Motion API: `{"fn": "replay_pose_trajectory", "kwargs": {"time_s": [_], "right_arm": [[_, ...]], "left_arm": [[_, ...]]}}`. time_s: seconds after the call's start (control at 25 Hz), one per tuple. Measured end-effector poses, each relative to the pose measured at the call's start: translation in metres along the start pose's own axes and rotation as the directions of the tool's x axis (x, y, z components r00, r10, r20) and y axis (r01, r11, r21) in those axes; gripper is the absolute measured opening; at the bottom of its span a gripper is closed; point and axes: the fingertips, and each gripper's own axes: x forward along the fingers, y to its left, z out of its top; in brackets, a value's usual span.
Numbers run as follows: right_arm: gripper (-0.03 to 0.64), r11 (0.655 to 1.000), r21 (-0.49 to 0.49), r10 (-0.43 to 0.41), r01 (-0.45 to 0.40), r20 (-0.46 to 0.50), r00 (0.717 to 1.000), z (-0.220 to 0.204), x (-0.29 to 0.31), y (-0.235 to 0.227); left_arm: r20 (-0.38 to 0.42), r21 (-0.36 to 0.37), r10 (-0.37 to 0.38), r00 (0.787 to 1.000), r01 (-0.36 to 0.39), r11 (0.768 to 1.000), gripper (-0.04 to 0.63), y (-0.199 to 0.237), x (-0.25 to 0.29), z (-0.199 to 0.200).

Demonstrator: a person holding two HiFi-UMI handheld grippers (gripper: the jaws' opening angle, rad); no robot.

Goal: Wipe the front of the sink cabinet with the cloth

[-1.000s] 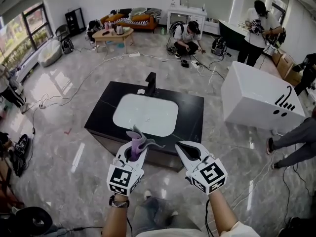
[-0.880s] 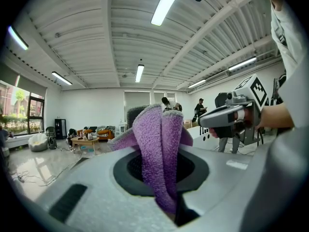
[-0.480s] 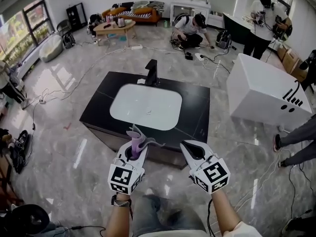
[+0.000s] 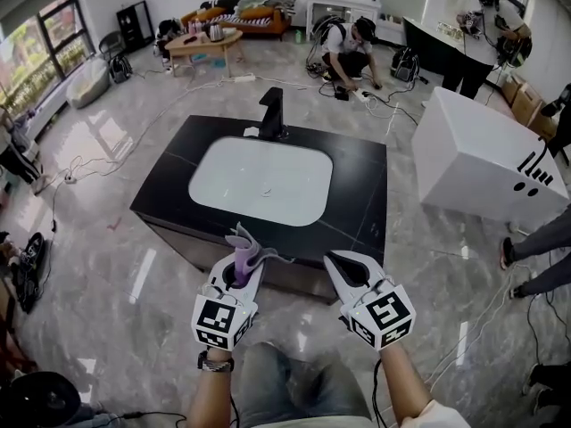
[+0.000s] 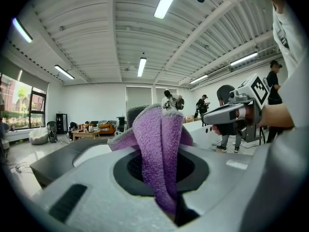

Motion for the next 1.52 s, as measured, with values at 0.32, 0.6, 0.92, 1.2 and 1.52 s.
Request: {"fn": "replay_pose_trajectory", "kwargs": {"time_s": [0.32, 0.6, 0.92, 1.2, 1.52], "right_arm": [[0.006, 1.000, -0.008, 0.008, -0.008, -0.007, 1.000, -0.046, 0.019, 0.001], [0.006, 0.998, -0.012, 0.058, -0.058, 0.018, 0.998, -0.088, 0.035, 0.018], [0.006, 0.994, -0.016, 0.104, -0.104, 0.040, 0.994, -0.170, 0.064, 0.047], [0.006, 0.991, -0.036, 0.130, -0.127, 0.070, 0.989, -0.249, 0.084, 0.055], [0.006, 0.987, -0.070, 0.150, -0.144, 0.081, 0.985, -0.302, 0.080, 0.059]], "left_arm": [[-0.003, -0.017, 0.006, 1.000, -0.006, 1.000, 0.052, 0.008, 0.012, -0.052], [0.038, -0.004, 0.019, 0.999, -0.019, 1.000, 0.052, 0.018, 0.022, -0.103], [0.047, 0.005, 0.036, 0.998, -0.036, 0.999, 0.051, 0.030, 0.026, -0.198], [0.081, -0.004, 0.074, 0.994, -0.074, 0.997, 0.051, 0.048, 0.045, -0.270], [0.115, -0.035, 0.133, 0.984, -0.130, 0.991, 0.051, 0.075, 0.058, -0.303]]}}
